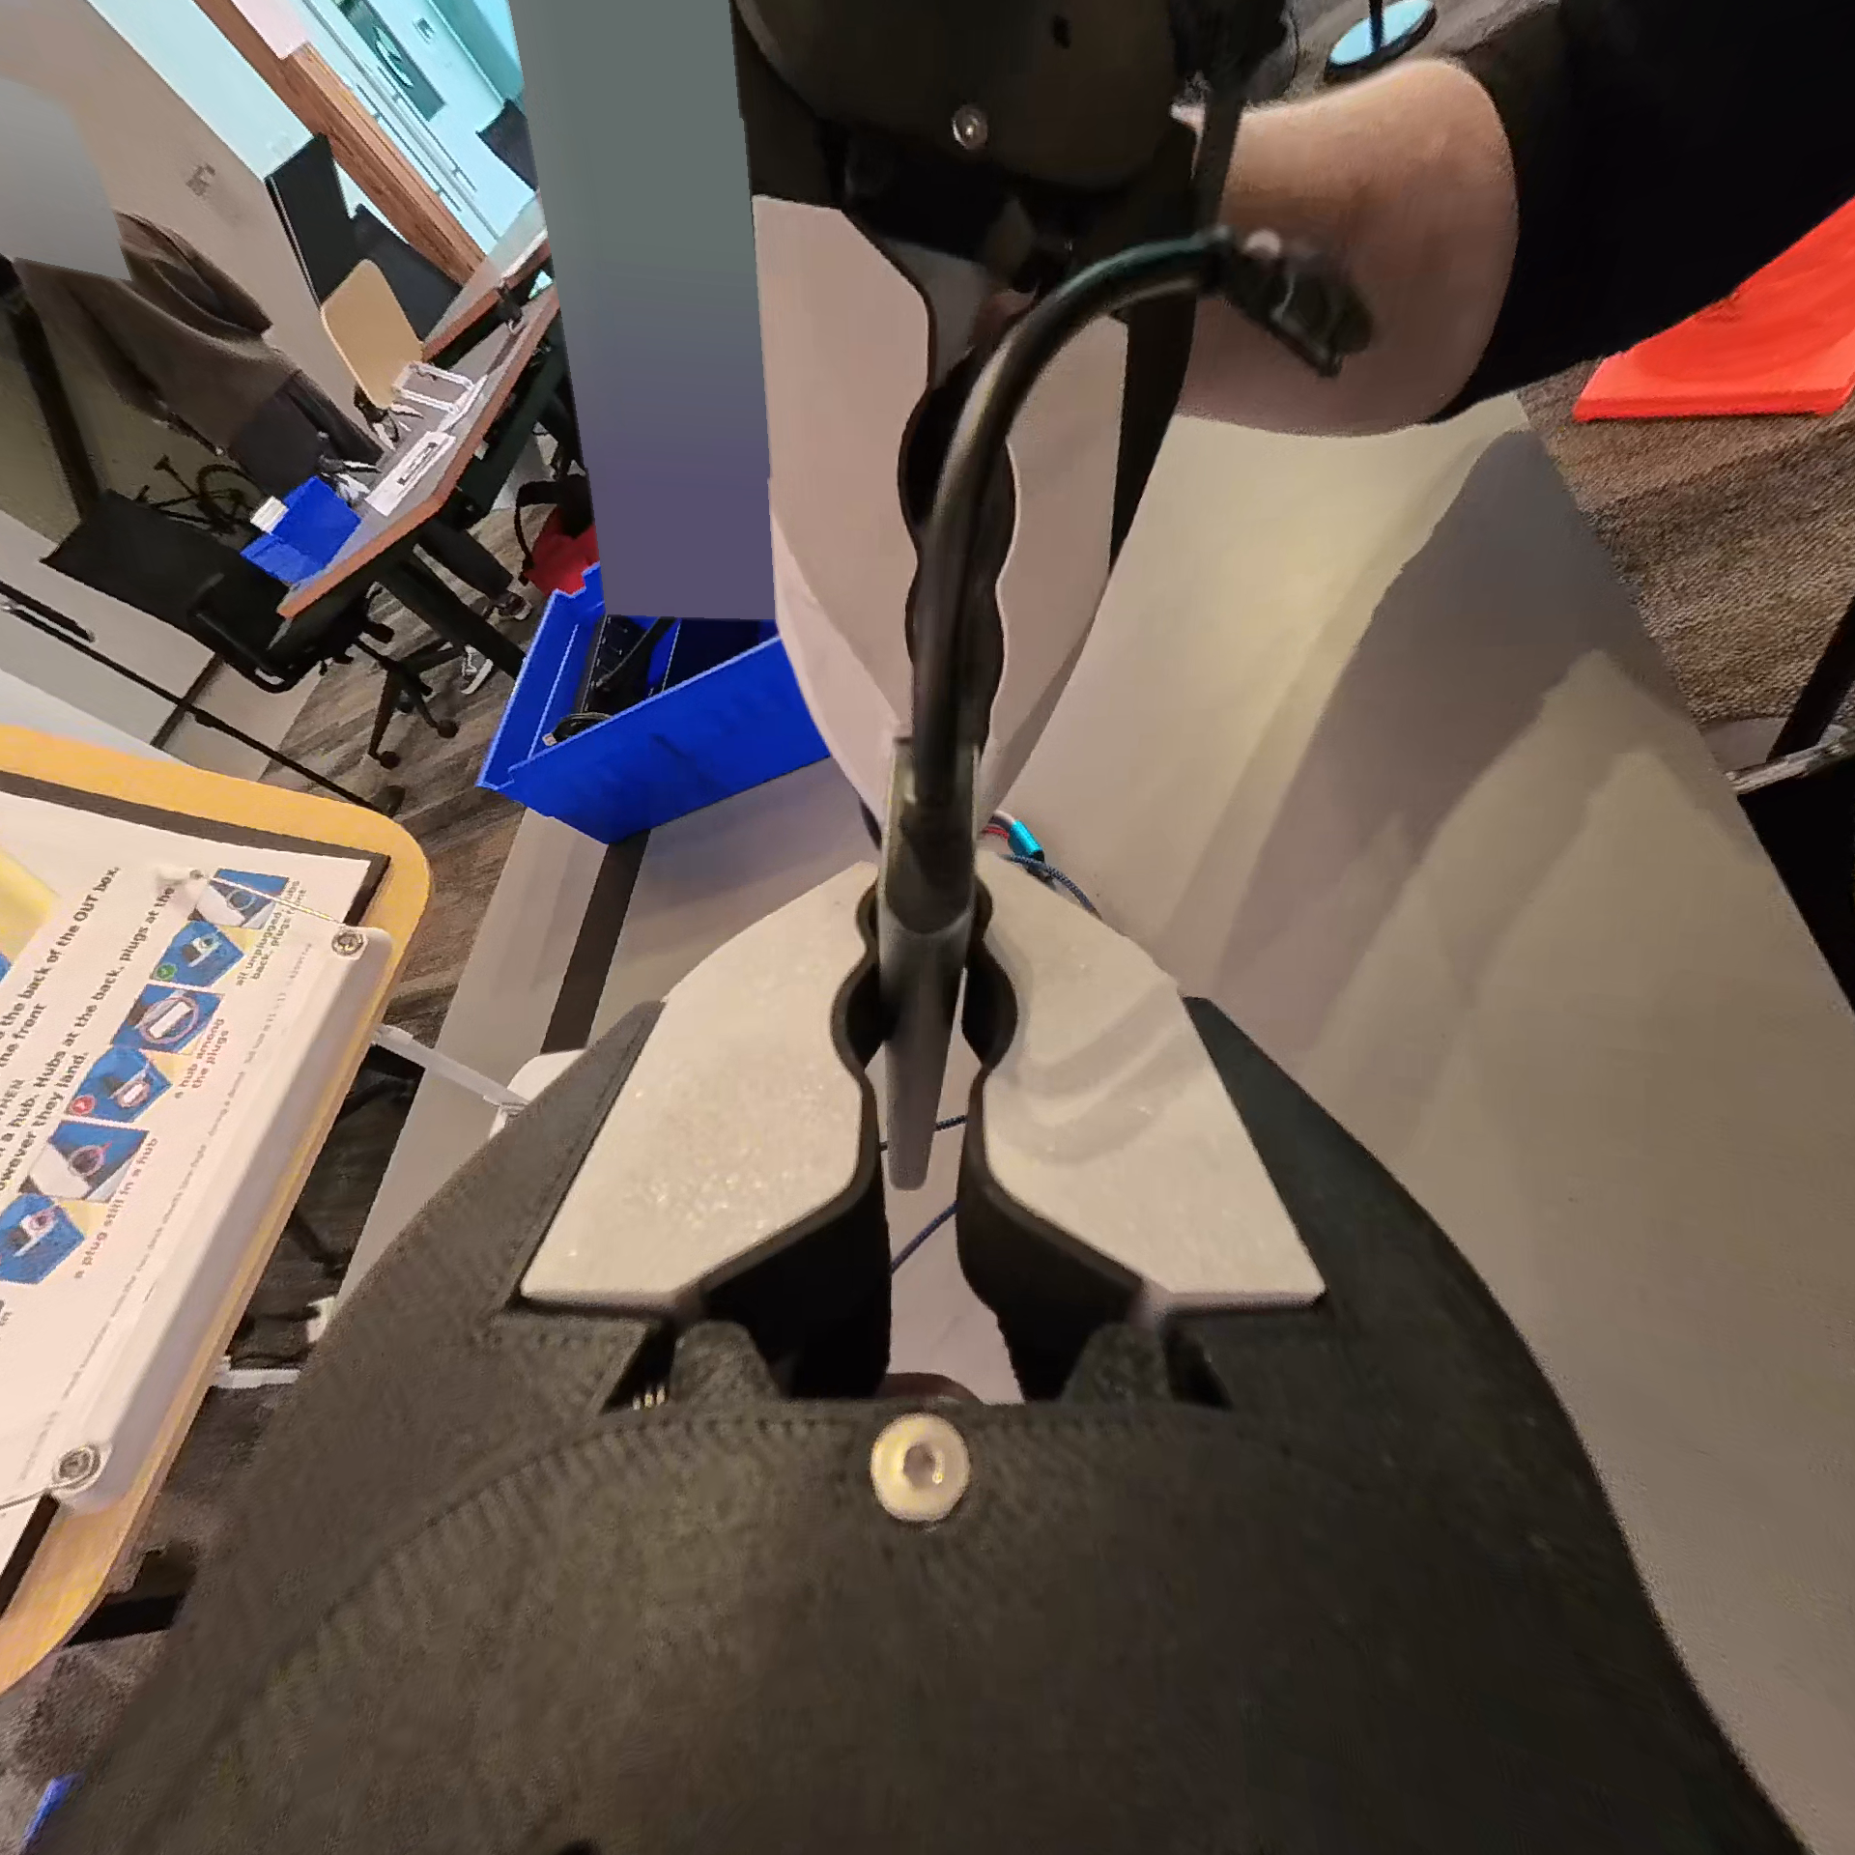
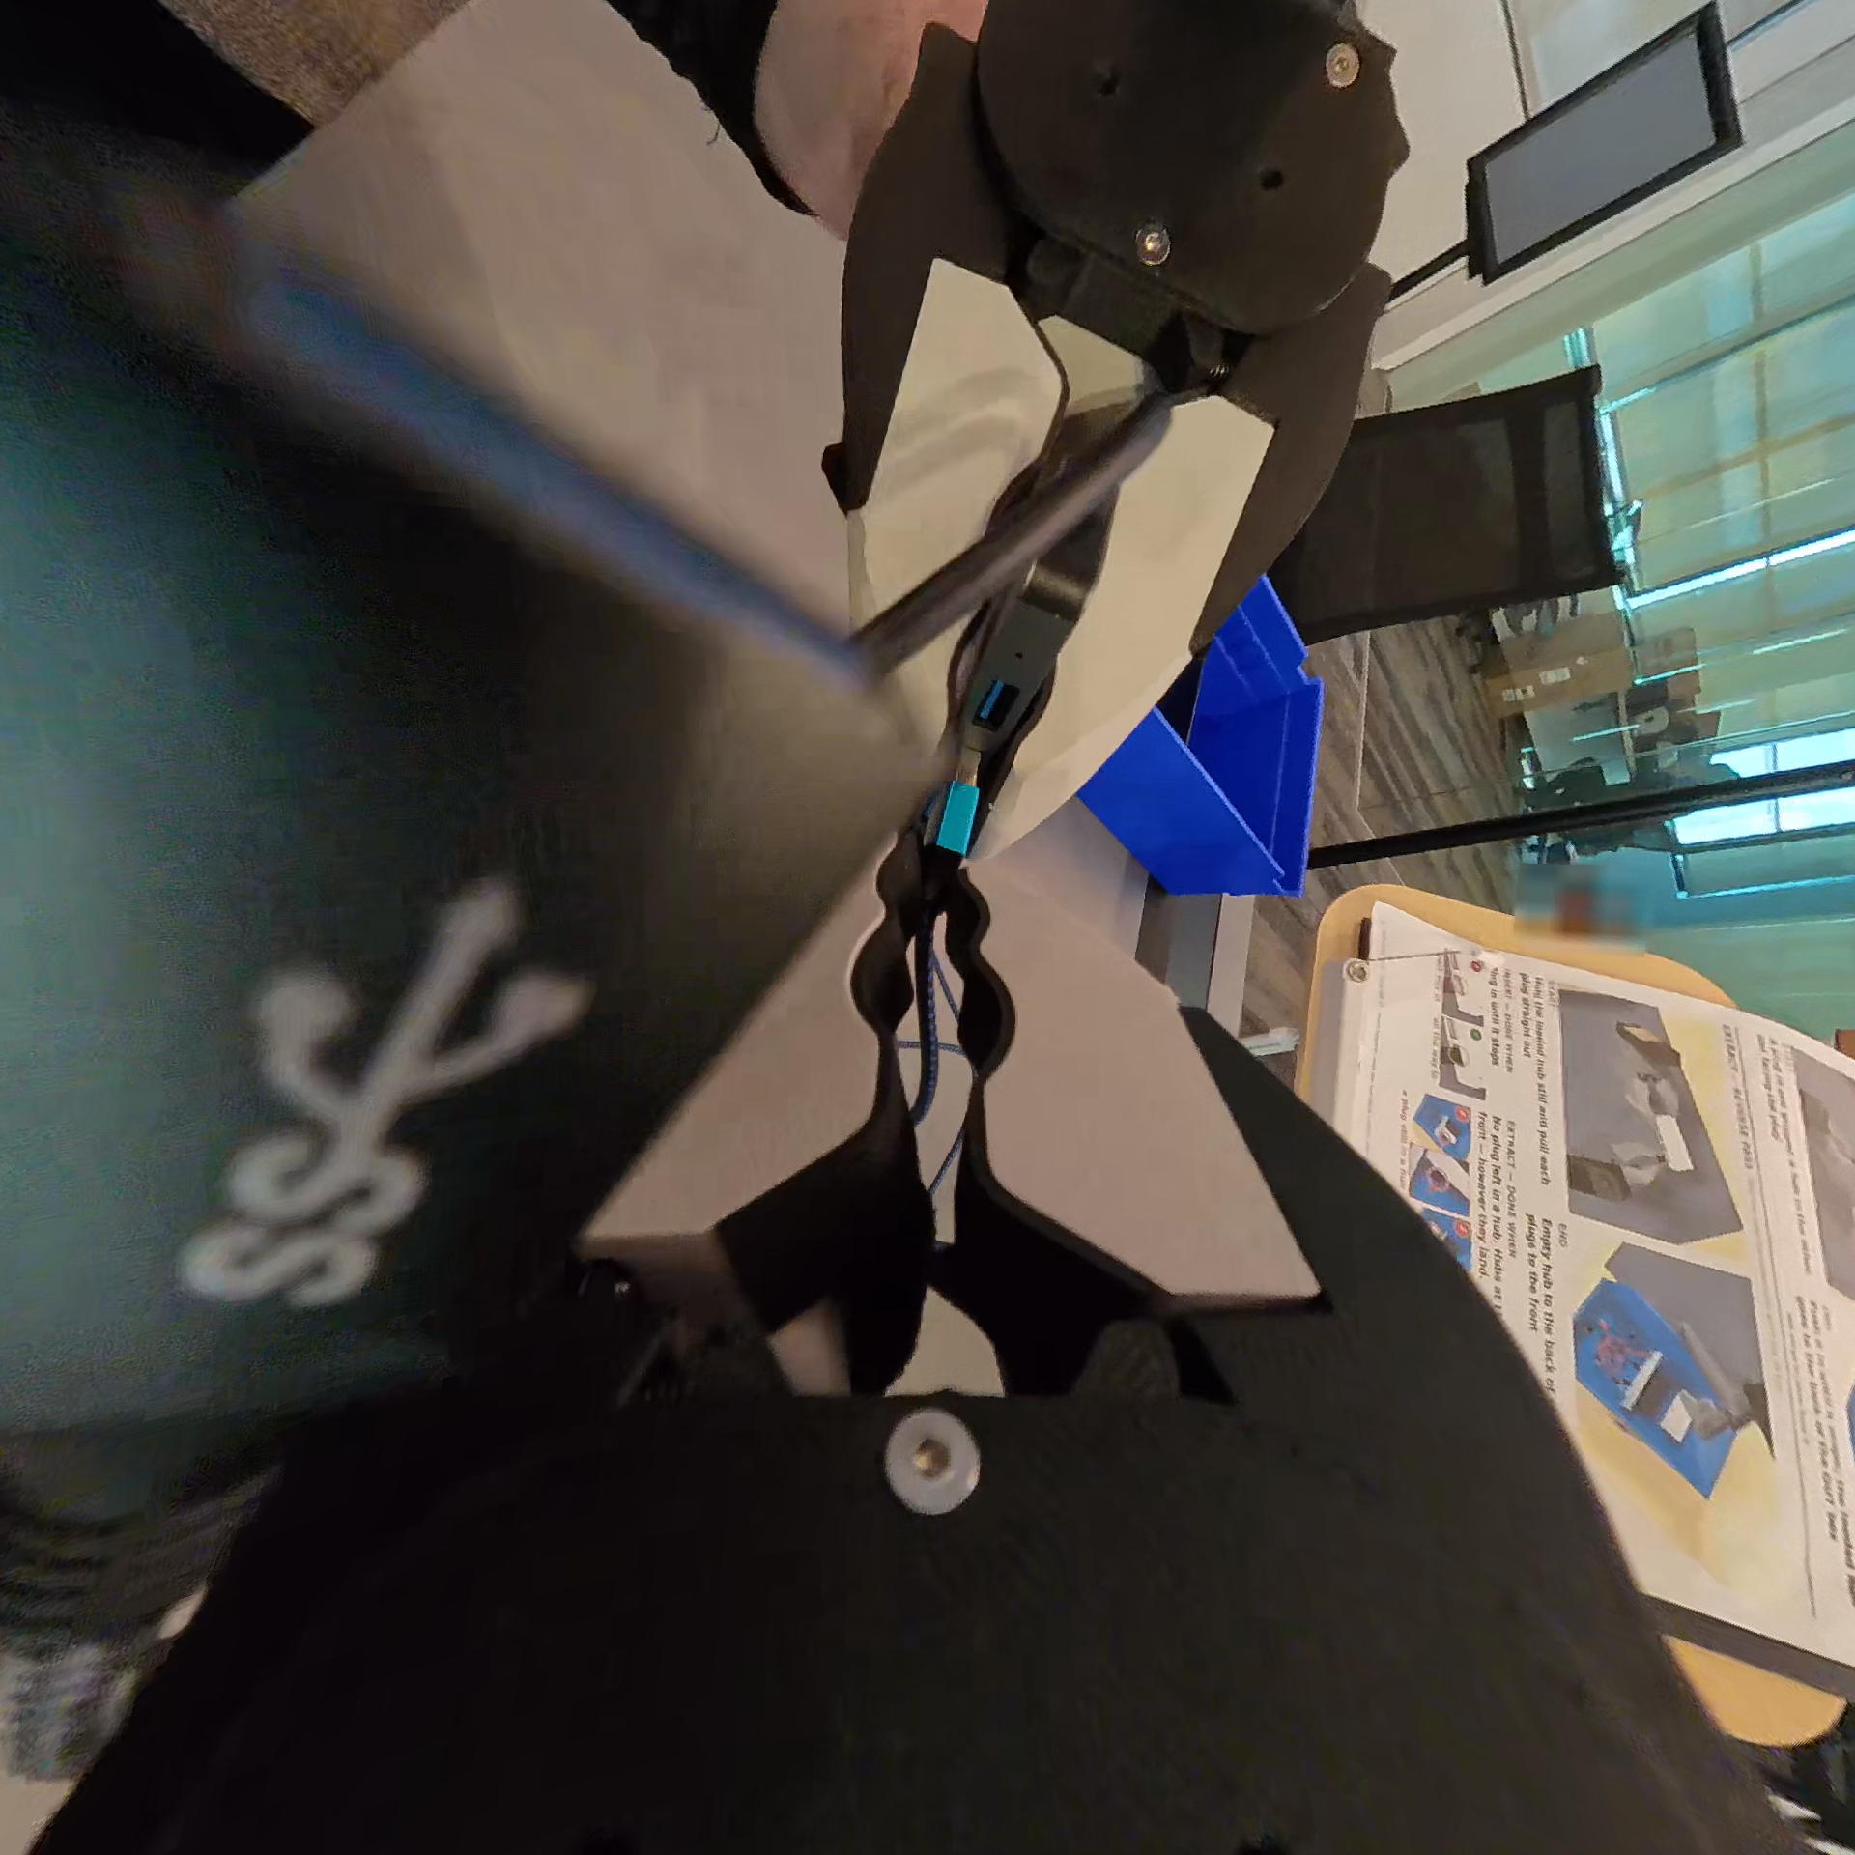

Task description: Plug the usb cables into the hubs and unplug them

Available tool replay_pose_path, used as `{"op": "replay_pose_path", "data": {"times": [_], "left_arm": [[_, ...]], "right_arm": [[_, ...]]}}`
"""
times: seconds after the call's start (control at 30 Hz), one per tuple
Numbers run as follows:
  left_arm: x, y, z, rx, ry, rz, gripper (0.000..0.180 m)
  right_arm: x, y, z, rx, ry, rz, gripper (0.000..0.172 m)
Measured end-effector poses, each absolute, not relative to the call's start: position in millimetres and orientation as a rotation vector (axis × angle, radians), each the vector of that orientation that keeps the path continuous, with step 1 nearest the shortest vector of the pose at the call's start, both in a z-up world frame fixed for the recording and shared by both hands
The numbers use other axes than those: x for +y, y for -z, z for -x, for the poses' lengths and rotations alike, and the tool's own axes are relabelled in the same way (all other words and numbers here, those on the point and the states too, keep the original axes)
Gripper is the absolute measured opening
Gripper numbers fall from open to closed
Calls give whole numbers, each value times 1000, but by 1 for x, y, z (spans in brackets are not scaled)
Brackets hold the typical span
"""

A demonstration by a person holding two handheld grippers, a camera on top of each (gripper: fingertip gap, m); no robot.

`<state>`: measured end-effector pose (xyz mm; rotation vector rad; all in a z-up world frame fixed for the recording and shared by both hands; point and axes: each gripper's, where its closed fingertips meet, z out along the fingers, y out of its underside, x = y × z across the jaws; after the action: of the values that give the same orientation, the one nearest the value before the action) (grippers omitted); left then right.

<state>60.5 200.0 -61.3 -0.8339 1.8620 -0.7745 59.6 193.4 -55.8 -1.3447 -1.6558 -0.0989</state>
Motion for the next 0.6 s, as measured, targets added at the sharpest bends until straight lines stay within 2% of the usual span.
{"op": "replay_pose_path", "data": {"times": [0.03, 0.6], "left_arm": [[200, 60, -61, 1854, 781, 835, 11], [190, 60, -62, 1881, 764, 794, 9]], "right_arm": [[193, 55, -59, -1641, 94, 1345, 5], [188, 54, -56, -1636, 13, 1330, 4]]}}
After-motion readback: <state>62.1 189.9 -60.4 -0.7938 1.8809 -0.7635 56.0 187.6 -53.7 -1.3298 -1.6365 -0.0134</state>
